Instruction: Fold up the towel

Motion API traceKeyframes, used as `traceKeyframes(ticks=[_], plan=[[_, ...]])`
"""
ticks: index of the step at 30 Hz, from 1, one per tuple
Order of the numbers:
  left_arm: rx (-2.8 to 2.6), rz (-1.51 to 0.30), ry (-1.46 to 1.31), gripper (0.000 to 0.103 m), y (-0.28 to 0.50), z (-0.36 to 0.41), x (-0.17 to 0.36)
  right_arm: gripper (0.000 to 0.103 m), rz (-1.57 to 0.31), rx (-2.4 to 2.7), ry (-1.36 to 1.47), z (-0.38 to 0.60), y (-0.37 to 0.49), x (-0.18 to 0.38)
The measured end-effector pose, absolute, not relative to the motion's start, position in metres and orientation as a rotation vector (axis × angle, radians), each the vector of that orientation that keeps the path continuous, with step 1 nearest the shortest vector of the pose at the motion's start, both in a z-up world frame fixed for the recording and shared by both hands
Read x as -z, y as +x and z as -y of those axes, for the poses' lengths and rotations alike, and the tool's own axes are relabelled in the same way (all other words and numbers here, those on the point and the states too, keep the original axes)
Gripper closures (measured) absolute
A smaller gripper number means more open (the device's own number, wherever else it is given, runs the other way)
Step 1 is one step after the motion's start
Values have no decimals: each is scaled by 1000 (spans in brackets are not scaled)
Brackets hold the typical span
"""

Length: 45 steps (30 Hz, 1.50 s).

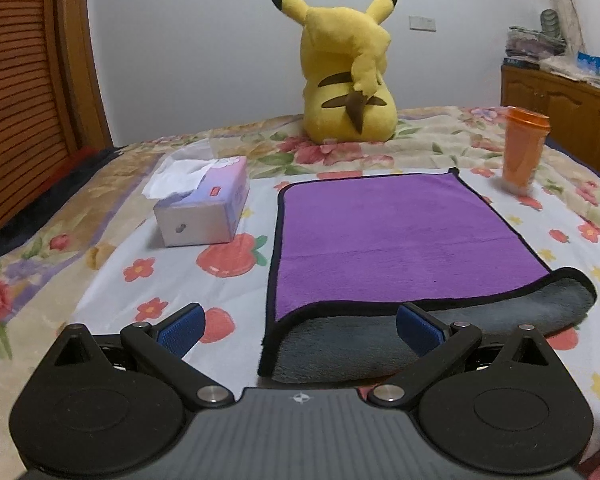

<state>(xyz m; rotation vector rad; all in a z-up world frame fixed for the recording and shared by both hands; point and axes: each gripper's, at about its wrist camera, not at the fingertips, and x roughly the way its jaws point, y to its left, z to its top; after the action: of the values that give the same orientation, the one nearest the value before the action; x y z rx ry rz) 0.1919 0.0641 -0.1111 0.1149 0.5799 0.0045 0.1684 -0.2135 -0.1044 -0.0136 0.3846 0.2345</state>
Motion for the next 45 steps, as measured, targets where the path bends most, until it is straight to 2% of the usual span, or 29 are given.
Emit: traceKeyframes(ticks=[12,18,24,25,27,30,32,38,45], plan=[[18,-594,54,2,206,-82,113,0,-460,-283,-56,204,195,108],[54,-615,36,14,209,-88,112,0,-503,-305,-62,204,208,107],[112,-655,-18,35,214,-96,115,2,-550,-333,-70,203,222,104],[118,-662,-21,39,215,-96,116,4,-557,-340,-75,202,224,103],[127,-680,-17,43,217,-96,118,14,-576,-355,-84,201,228,102],[138,-712,-12,52,218,-96,122,15,-597,-372,-98,200,231,101],[145,-733,-12,62,220,-96,125,16,-621,-385,-89,201,236,101],[155,-765,-21,74,221,-97,130,27,-695,-423,-45,205,247,103],[179,-795,6,81,221,-93,134,46,-783,-478,-54,205,257,102]])
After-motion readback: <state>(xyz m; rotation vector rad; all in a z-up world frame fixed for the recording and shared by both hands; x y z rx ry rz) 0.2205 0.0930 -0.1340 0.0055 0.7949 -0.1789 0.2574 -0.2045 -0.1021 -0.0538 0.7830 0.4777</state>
